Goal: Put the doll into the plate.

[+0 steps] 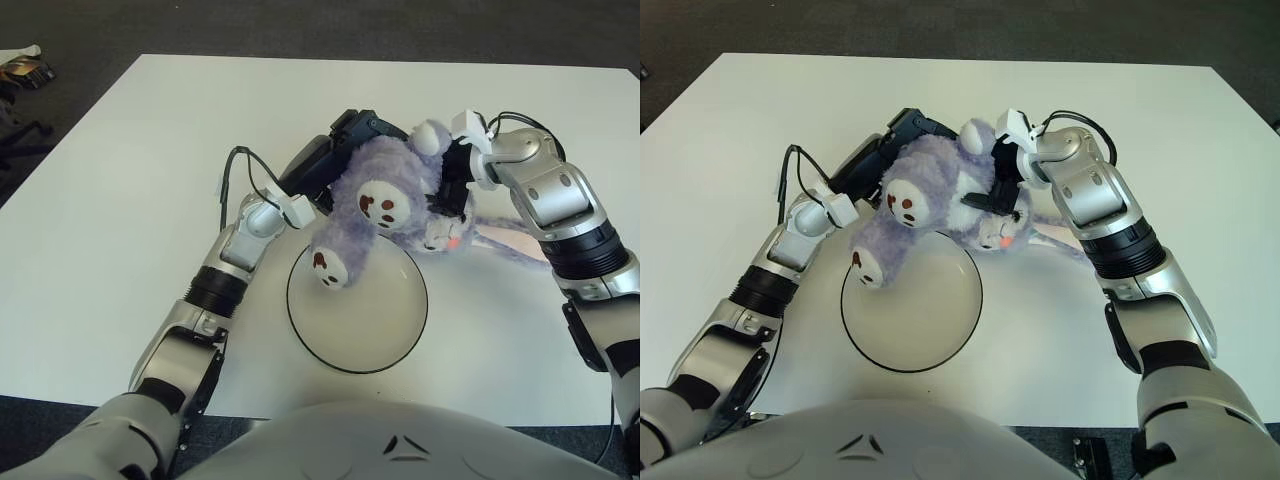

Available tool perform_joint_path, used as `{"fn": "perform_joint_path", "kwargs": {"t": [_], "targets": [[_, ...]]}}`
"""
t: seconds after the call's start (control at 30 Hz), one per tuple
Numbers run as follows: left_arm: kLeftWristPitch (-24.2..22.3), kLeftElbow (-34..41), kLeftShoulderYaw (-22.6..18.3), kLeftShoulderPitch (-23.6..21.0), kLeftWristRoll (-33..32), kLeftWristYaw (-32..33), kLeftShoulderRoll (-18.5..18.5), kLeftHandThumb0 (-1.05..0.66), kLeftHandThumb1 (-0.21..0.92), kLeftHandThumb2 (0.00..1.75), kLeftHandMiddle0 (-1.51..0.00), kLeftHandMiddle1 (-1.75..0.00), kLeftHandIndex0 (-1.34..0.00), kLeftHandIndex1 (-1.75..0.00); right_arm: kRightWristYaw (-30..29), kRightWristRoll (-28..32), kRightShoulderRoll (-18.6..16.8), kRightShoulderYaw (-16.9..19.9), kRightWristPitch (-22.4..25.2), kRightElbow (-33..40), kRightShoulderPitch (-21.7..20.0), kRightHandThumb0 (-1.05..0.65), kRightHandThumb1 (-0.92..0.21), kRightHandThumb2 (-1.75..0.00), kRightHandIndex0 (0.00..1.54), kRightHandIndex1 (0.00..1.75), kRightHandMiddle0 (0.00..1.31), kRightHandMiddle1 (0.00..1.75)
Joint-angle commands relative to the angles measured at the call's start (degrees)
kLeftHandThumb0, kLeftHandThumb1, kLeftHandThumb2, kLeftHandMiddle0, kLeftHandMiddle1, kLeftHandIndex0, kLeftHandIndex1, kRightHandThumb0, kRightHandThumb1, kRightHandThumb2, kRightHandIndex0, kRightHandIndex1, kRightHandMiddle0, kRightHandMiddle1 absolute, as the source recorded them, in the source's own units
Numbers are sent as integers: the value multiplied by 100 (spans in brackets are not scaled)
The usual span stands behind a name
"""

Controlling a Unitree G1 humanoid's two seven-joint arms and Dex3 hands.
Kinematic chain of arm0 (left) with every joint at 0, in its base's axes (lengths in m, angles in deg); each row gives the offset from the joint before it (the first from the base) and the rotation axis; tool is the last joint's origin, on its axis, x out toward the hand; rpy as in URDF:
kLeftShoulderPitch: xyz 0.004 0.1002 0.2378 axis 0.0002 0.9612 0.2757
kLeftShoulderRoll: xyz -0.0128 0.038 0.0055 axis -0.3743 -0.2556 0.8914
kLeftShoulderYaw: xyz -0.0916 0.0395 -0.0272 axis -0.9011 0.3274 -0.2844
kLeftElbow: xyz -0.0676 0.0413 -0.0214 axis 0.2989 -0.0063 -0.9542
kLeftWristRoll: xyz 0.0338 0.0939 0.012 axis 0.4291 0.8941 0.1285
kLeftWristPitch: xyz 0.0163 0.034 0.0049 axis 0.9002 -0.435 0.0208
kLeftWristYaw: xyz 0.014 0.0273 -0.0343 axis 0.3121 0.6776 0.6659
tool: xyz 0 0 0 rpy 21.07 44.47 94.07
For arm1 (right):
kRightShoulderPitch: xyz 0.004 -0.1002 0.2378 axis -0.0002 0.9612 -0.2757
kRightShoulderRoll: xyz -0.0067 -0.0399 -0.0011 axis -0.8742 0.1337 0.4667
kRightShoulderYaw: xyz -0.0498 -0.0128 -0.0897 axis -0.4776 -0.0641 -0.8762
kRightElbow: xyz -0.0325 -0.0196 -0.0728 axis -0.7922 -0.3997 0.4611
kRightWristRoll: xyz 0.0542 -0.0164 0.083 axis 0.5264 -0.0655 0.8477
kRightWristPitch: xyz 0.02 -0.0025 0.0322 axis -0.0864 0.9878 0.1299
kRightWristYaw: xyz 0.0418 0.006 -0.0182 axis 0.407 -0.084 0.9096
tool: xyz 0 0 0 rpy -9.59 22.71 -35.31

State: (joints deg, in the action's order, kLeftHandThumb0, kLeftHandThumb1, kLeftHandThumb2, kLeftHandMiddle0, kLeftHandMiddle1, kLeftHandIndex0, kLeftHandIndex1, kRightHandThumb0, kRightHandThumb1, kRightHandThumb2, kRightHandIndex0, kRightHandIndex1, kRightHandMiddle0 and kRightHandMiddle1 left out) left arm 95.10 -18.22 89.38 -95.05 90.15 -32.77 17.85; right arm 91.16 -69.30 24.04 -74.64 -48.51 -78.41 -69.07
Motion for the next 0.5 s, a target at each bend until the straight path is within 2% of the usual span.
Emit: {"fn": "perform_joint_path", "kwargs": {"t": [0.0, 0.03, 0.07, 0.1, 0.13, 0.17, 0.2, 0.23, 0.3, 0.33, 0.47], "targets": [[20, -15, 90, -85, 6, -167, -2, -68, 32, 85, 0, -168, -15, -153, 372, 277, 508, 500, -333, 208, 206, -1, -23, -136, 72, 172, 52, 160], [87, -46, 99, -97, -16, -160, 13, -67, 32, 85, 0, -168, -15, -153, 56, 16, 234, 71, 200, 156, 286, -1, -48, -105, 56, 168, 35, 165], [135, -68, 106, -107, -32, -156, 23, -66, 31, 85, 0, -169, -16, -153, -201, -183, -24, -268, 591, 103, 335, -1, -52, -100, 52, 166, 34, 166], [180, -83, 118, -117, -46, -164, 33, -65, 31, 86, 0, -169, -17, -154, -214, -316, -165, -626, 967, 39, 143, -1, -56, -96, 48, 163, 33, 167], [211, -94, 126, -124, -56, -173, 40, -63, 30, 87, 0, -171, -18, -154, -178, -381, -210, -834, 1204, 14, -7, -1, -55, -97, 46, 163, 34, 168], [218, -96, 142, -151, -49, -203, 38, -63, 30, 87, 0, -172, -18, -155, 160, 52, 92, -110, 533, -25, 54, -1, -55, -97, 45, 163, 34, 168], [223, -98, 153, -172, -43, -226, 36, -63, 31, 88, 0, -173, -19, -157, 388, 372, 304, 445, 31, -49, 122, -18, -59, -96, 36, 147, 22, 148], [222, -101, 165, -196, -44, -261, 30, -63, 32, 88, 0, -174, -20, -159, 429, 87, 302, 136, -300, -548, 20, -29, -62, -94, 30, 135, 14, 135], [231, -113, 176, -227, -54, -312, 28, -62, 33, 87, 0, -174, -22, -161, 405, -521, 149, -635, -489, -1315, -215, -15, -69, -83, 35, 148, 15, 150], [237, -120, 179, -236, -59, -329, 29, -62, 34, 87, 0, -174, -23, -163, 399, -720, 70, -881, -530, -1569, -300, -10, -70, -80, 38, 152, 18, 154], [249, -92, 190, -245, -98, -391, 64, -58, 37, 87, -2, -175, -28, -170, 458, -845, -14, -960, -720, -1881, -401, -3, -71, -75, 43, 159, 21, 160]]}}
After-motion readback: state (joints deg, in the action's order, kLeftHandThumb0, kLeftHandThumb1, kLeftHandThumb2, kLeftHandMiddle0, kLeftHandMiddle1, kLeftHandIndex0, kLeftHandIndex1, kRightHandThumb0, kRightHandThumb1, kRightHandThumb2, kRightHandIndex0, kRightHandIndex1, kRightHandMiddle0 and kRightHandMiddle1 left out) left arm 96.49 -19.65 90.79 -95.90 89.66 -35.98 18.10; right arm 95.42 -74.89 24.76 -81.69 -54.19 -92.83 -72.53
